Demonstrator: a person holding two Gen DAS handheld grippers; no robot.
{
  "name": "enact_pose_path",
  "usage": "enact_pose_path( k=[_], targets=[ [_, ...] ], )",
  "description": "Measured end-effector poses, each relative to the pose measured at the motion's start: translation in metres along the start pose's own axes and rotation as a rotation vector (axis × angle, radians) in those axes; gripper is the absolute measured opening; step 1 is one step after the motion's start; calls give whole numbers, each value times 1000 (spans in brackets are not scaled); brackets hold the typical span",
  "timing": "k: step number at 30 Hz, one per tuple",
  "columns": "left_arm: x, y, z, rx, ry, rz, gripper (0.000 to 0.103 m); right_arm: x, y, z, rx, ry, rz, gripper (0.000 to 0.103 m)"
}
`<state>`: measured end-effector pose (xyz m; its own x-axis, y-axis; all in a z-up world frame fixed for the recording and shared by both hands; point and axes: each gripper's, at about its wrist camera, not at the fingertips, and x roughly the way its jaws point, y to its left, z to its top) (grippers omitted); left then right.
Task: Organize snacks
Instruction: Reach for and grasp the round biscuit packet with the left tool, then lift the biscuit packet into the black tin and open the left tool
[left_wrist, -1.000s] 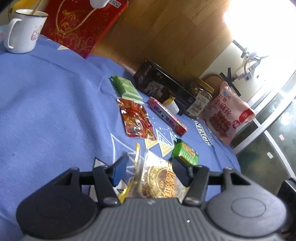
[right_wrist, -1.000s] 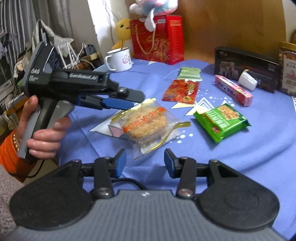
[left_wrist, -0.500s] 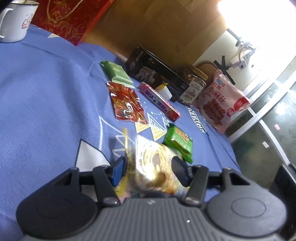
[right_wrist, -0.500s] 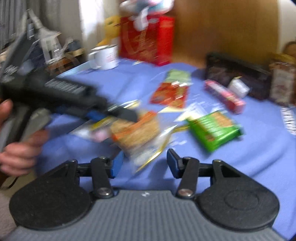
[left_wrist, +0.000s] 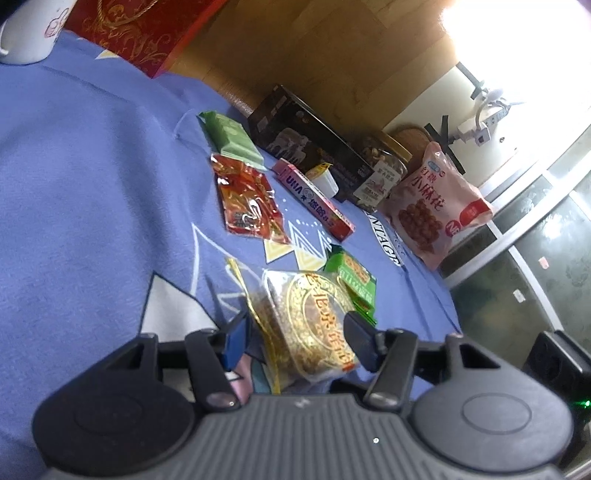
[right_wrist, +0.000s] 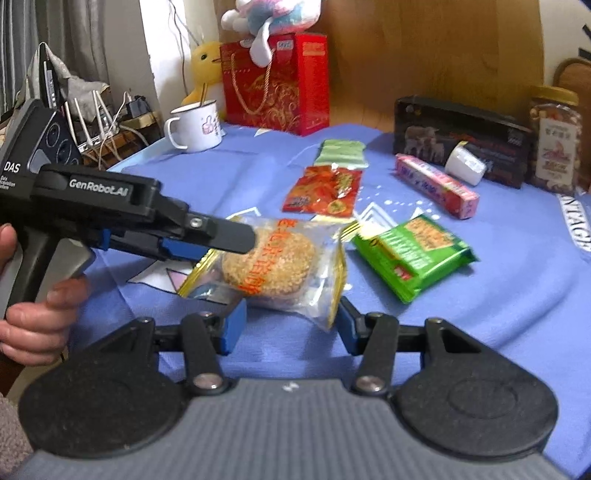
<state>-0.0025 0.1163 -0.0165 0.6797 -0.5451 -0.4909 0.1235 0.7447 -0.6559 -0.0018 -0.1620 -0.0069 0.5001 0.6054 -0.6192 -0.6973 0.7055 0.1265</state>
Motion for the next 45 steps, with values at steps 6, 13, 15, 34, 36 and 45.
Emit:
enact_pose_path(
  k=[6, 13, 15, 34, 36, 45],
  targets=[
    [2, -4, 0, 24, -15, 28, 37, 3, 15, -1, -57, -16, -29, 44],
    [-15, -5, 16, 4, -65, -35, 35, -8, 10, 9, -29, -88, -26, 30],
    [-16, -10, 20, 17, -78, -36, 35, -10, 9, 12, -28, -108, -28, 30],
    [106, -92, 195, 248, -135, -56, 35, 29, -102, 132, 89, -333, -200, 30],
    [135, -94, 214, 252, -138, -34, 35, 47, -126, 149, 117, -319, -220, 30],
    [217, -70, 244, 179, -72, 114, 36, 98, -177, 173, 162, -263, -320, 33]
  ],
)
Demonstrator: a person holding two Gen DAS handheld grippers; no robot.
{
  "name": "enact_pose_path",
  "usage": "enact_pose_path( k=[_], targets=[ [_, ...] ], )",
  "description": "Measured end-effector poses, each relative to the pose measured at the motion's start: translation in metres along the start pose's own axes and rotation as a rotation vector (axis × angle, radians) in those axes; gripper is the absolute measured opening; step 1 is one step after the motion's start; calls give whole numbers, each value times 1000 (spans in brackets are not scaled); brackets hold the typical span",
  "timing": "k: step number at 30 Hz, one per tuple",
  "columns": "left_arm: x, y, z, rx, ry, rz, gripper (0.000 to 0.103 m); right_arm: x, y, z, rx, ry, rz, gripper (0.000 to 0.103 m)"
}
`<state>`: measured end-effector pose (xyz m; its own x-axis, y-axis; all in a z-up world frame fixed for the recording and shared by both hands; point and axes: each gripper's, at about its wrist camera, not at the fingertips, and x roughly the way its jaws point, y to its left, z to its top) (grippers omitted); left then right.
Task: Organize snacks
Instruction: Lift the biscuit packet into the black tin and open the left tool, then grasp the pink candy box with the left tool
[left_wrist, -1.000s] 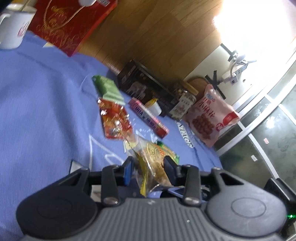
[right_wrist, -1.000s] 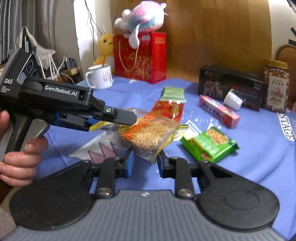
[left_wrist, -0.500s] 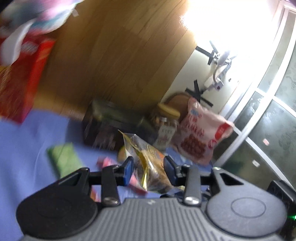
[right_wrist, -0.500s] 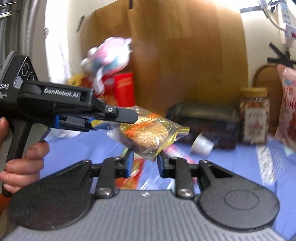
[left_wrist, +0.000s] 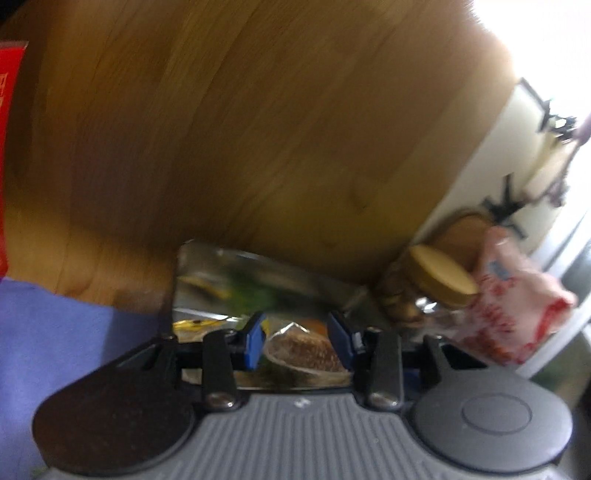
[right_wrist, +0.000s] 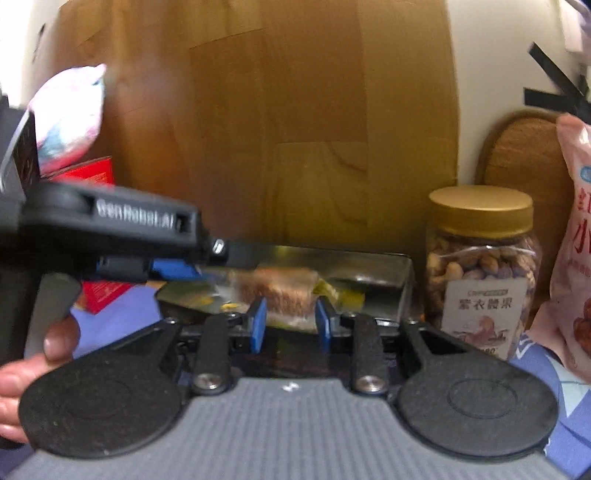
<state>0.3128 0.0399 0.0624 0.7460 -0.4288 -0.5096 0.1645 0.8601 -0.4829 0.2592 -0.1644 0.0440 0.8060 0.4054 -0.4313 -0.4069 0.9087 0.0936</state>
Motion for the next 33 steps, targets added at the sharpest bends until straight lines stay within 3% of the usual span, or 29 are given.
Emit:
enact_pose_path(
  k=[3, 7, 10, 13, 14, 15, 19, 22, 24, 26, 29, 33],
  targets=[
    [-19, 8, -10, 4, -6, -37, 36, -18, -8, -8, 68, -18, 54, 33],
    [-63, 23, -30, -6, -11, -64, 36, -43, -13, -34, 147, 53, 177, 33],
    [-83, 33, -52, -29, 19, -51, 39, -53, -1, -62, 93, 152, 269, 48],
    [-85, 38, -67, -54, 61, -16, 39, -59, 24, -85, -67, 186, 213, 47],
    [-84, 38, -71, -66, 72, -13, 39, -61, 32, -88, -133, 183, 169, 33],
    [-83, 36, -74, -72, 80, -10, 39, -63, 37, -87, -184, 185, 131, 29],
    [-72, 24, -79, -43, 87, 20, 41, -86, 32, -86, -247, 208, 160, 27],
    [-59, 14, -79, -36, 109, -12, 41, -103, 25, -90, -337, 226, 159, 28],
    [-46, 3, -80, -9, 130, -22, 41, -110, 18, -93, -353, 223, 157, 30],
    [-31, -10, -82, 20, 145, -19, 41, -118, 9, -93, -329, 201, 99, 39],
    [-15, -24, -87, 60, 187, 7, 41, -129, -1, -96, -247, 194, 61, 39],
    [-23, -35, -105, 138, 230, 9, 39, -140, -2, -109, -197, 201, 47, 39]
  ],
)
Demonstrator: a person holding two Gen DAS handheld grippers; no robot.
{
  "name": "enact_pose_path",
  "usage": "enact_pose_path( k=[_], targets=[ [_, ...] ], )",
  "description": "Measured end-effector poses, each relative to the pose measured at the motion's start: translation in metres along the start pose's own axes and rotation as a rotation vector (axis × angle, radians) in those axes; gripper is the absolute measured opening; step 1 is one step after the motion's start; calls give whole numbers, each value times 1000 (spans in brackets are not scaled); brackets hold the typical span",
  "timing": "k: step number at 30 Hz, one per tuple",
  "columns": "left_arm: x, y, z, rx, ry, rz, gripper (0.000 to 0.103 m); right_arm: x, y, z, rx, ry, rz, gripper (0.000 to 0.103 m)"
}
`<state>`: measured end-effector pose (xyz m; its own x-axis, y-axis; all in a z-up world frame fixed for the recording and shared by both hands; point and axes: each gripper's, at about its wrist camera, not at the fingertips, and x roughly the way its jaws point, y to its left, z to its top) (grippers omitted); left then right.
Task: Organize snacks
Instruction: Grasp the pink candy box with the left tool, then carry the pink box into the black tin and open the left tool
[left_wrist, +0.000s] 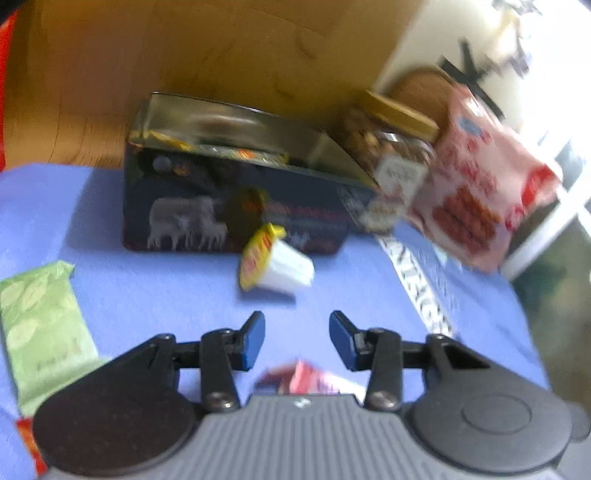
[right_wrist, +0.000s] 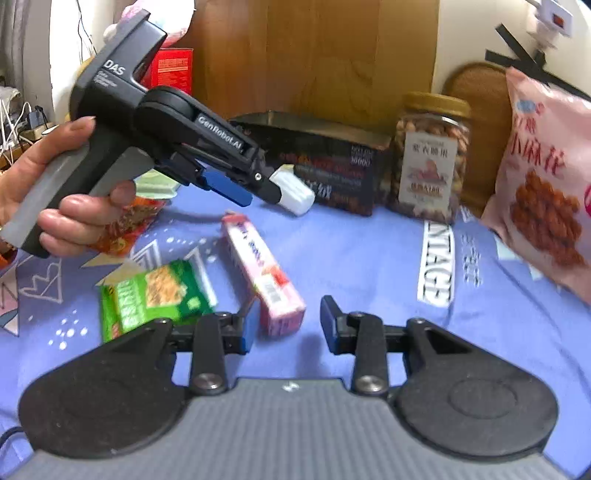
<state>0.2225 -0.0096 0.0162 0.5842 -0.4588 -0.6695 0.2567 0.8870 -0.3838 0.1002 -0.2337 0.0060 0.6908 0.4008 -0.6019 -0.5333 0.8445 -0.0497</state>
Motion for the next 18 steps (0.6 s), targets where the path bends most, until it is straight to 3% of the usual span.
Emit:
enact_pose_path(
  k=[4, 6, 9, 13, 18],
  targets=[
    [-13, -2, -18, 14, -9, 23, 39, 6, 4, -8, 43, -6, 15, 38],
    [-14, -2, -23, -6, 7, 10, 37, 12, 4, -8, 71, -8, 19, 26],
    [-19, -10, -28, 20, -30, 58, 37, 16, 4, -6, 106, -20, 1, 24],
    [-35, -12, -18, 20, -69, 29, 33, 12, 1, 1, 124, -57, -29, 24],
    [-58, -16, 16, 35, -188, 25, 33, 14, -7, 34, 104, -148, -55, 24]
  ],
)
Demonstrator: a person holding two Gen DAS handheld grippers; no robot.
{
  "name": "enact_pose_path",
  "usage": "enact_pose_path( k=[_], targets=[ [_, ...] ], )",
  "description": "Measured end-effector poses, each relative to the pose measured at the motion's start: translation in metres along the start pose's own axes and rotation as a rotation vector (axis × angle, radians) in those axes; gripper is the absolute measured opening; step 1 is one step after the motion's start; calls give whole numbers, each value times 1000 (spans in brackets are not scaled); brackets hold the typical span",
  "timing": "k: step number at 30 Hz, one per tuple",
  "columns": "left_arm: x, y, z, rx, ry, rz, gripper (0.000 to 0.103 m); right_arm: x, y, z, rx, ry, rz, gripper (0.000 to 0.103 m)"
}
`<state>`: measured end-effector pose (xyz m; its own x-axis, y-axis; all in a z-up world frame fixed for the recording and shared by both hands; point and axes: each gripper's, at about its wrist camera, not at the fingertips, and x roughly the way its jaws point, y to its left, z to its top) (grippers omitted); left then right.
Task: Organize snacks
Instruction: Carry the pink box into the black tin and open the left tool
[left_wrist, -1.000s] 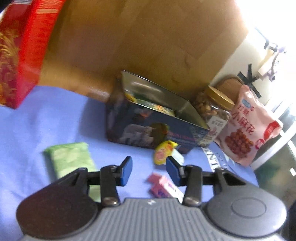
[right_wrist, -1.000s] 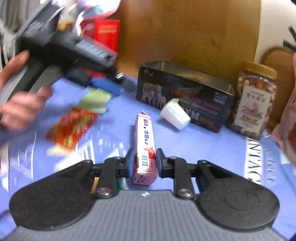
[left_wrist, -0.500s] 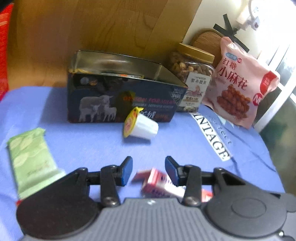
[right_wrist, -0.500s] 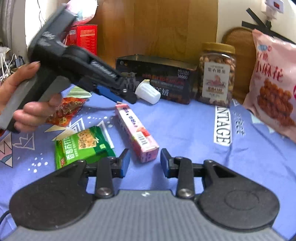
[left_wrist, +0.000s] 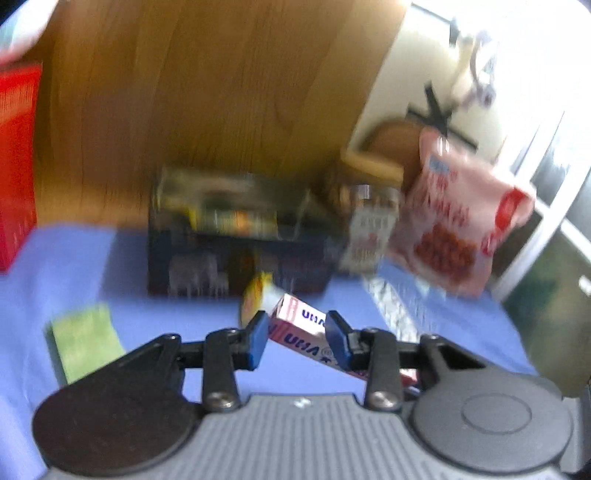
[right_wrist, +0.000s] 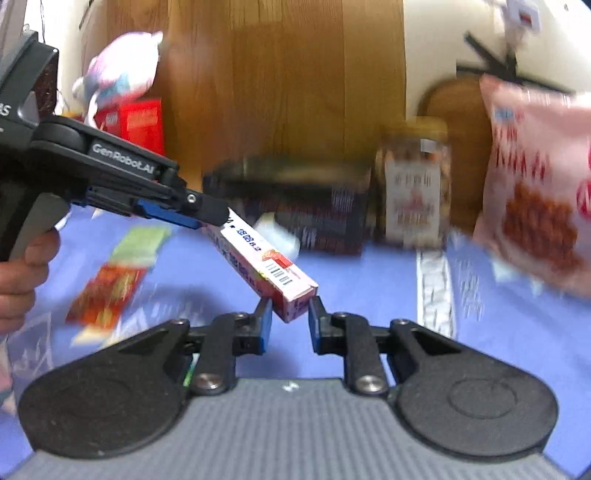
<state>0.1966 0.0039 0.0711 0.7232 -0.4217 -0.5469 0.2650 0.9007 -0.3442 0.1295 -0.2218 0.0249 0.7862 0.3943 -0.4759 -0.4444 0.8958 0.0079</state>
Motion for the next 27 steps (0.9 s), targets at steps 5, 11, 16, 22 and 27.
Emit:
enact_pose_path(
  k=[5, 11, 16, 22, 27],
  targets=[
    [8, 13, 52, -30, -99, 17, 33, 40, -14, 52, 7, -98, -23, 24],
    [50, 41, 82, -92, -92, 52, 33, 105, -39, 86, 81, -79, -20, 25],
    [74, 52, 73, -123, -74, 108, 42, 123, -40, 90, 68, -62, -9, 27],
    [29, 58, 51, -152, -143, 65, 47, 84, -43, 57, 239, -27, 122, 57],
    [10, 44, 23, -187, -99, 9, 47, 113, -33, 41, 379, 148, 101, 71]
  ],
)
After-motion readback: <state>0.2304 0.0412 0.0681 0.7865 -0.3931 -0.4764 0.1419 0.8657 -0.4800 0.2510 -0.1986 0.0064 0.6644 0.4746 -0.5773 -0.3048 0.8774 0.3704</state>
